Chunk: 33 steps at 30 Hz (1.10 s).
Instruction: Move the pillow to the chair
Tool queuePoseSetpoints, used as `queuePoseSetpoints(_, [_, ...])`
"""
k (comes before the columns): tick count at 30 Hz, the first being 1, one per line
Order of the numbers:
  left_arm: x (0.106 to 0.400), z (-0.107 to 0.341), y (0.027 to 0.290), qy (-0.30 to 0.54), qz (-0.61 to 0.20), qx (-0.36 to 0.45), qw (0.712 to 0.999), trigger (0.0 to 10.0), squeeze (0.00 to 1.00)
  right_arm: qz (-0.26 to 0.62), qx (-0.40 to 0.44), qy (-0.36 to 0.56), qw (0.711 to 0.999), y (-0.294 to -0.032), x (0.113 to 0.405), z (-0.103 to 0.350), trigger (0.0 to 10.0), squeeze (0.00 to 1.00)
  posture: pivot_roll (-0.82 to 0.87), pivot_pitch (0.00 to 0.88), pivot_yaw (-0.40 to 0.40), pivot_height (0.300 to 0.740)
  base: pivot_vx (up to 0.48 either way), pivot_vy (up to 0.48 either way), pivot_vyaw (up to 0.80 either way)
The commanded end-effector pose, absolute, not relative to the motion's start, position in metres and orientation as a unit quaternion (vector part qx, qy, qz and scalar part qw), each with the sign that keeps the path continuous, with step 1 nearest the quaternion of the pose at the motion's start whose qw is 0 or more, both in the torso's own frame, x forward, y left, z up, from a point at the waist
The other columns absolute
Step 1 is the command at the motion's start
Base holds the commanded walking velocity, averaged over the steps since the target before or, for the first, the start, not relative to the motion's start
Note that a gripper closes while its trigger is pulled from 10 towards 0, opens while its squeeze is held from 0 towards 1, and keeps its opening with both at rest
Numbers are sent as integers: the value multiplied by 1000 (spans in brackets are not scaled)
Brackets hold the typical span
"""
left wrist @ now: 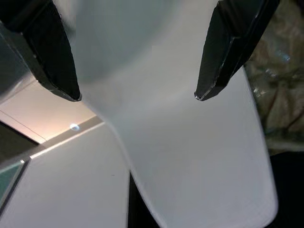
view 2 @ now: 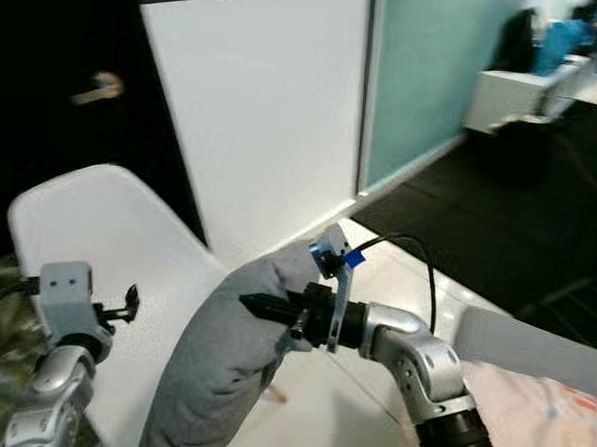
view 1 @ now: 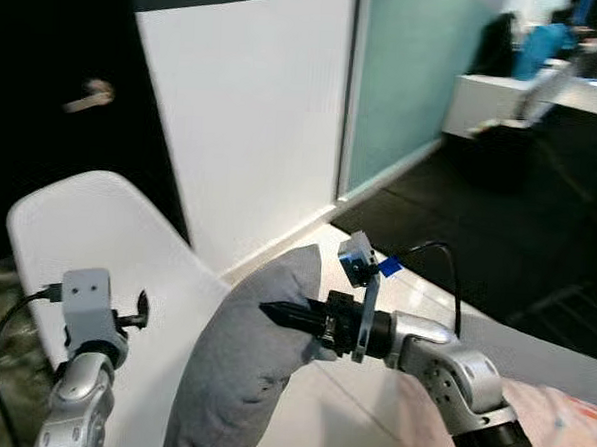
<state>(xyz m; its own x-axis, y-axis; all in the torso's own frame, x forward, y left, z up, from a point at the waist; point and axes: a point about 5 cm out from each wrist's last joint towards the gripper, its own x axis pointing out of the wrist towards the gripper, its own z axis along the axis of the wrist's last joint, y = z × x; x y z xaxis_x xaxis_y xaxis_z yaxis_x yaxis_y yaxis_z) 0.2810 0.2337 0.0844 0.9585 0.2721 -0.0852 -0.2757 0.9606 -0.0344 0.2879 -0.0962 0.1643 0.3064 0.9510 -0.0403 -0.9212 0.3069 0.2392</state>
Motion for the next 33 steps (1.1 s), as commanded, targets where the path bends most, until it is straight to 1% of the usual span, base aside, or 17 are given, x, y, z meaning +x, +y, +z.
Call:
queuePoseSetpoints(1, [280,85,233,43,131,-21,990,10000,0,592,73,44,802,-90,290,181,10000,0,-187,7,13,688,0,0,800])
queuePoseSetpoints(8, [282,90,218,34,96,-8,995,10000,0,581,75,42,809,-89,293,181,10000,0,-180,12,13,688,0,0,795])
queuePoseSetpoints(14, [283,90,217,35,100,-11,994,10000,0,571,83,41,816,-90,297,181,10000,0,-179,7,13,688,0,0,796])
queuePoseSetpoints(15, [283,90,218,36,100,-10,994,10000,0,552,61,59,829,-90,301,174,10000,0,-176,6,13,688,0,0,800])
queuePoseSetpoints(16, [283,90,218,36,100,-10,994,10000,0,552,61,59,829,-90,301,174,10000,0,-176,6,13,688,0,0,800])
queuePoseSetpoints(17, [283,91,218,36,101,-10,994,10000,0,541,49,68,837,-90,304,170,10000,0,-176,6,13,688,0,0,800])
queuePoseSetpoints(18, [283,91,218,36,102,-10,994,10000,0,518,46,79,850,-92,309,166,10000,0,-176,6,13,688,0,0,794])
queuePoseSetpoints(19, [283,91,218,36,102,-10,994,10000,0,518,46,79,850,-92,309,166,10000,0,-176,6,13,688,0,0,794])
queuePoseSetpoints(21, [282,91,219,36,103,-8,994,10000,0,478,31,94,873,-96,318,159,10000,0,-170,6,15,688,0,0,659])
queuePoseSetpoints(22, [282,91,219,36,103,-8,994,10000,0,456,23,101,884,-99,323,156,10000,0,-168,8,14,688,0,0,0])
queuePoseSetpoints(23, [281,92,220,36,104,-7,994,10000,0,441,16,104,891,-101,326,154,10000,0,-168,8,14,688,0,0,0])
queuePoseSetpoints(24, [281,92,220,36,104,-7,994,10000,0,441,16,104,891,-101,326,154,10000,0,-168,8,14,688,0,0,0])
queuePoseSetpoints(27, [280,92,222,38,107,-6,993,10000,0,382,5,124,916,-111,336,149,10000,0,-166,15,15,688,0,0,0])
queuePoseSetpoints(33, [279,91,224,40,111,-5,993,10000,0,331,-21,140,933,-122,344,142,10000,0,-164,17,29,688,0,0,0])
